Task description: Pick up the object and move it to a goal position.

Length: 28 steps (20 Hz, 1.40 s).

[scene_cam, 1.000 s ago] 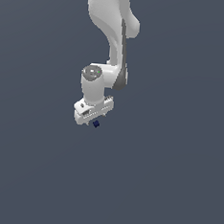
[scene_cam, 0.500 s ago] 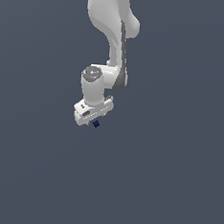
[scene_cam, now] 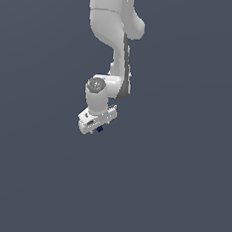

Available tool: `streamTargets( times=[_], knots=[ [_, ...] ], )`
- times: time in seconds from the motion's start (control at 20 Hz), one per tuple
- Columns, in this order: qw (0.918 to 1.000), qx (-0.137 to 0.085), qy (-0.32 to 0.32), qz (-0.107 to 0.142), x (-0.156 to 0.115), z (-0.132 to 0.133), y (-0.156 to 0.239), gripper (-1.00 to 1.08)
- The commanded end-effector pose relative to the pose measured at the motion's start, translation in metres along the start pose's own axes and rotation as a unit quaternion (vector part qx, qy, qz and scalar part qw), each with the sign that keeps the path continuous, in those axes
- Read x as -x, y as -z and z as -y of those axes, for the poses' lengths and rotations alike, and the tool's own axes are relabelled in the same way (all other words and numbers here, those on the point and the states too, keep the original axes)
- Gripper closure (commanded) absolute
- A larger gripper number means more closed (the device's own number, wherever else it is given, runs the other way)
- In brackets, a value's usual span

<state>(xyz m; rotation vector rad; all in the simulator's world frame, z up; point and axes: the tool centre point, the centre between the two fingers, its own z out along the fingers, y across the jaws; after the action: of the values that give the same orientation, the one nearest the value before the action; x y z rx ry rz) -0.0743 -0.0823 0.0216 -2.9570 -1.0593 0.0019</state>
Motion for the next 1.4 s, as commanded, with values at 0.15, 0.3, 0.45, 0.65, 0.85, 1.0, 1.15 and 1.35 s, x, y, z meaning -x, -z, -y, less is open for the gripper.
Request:
streamTargets(
  times=[0.15, 0.3, 0.45, 0.65, 0.85, 1.0, 1.15, 1.35],
  knots=[
    [1.0000, 0.001, 0.000, 0.000, -0.001, -0.001, -0.008, -0.92],
    [1.0000, 0.001, 0.000, 0.000, -0.001, -0.001, -0.008, 1.08],
    [1.0000, 0.001, 0.000, 0.000, -0.001, -0.001, -0.008, 1.08],
    [1.0000, 0.001, 0.000, 0.000, -0.001, -0.001, -0.008, 1.08],
    [1.0000, 0.001, 0.000, 0.000, -0.001, -0.003, -0.007, 1.08],
    [1.0000, 0.001, 0.000, 0.000, -0.001, -0.008, -0.001, 1.08],
    [1.0000, 0.000, 0.000, -0.001, -0.003, -0.018, 0.008, 1.08],
    [1.0000, 0.000, 0.000, -0.001, -0.005, -0.037, 0.025, 1.08]
  ],
)
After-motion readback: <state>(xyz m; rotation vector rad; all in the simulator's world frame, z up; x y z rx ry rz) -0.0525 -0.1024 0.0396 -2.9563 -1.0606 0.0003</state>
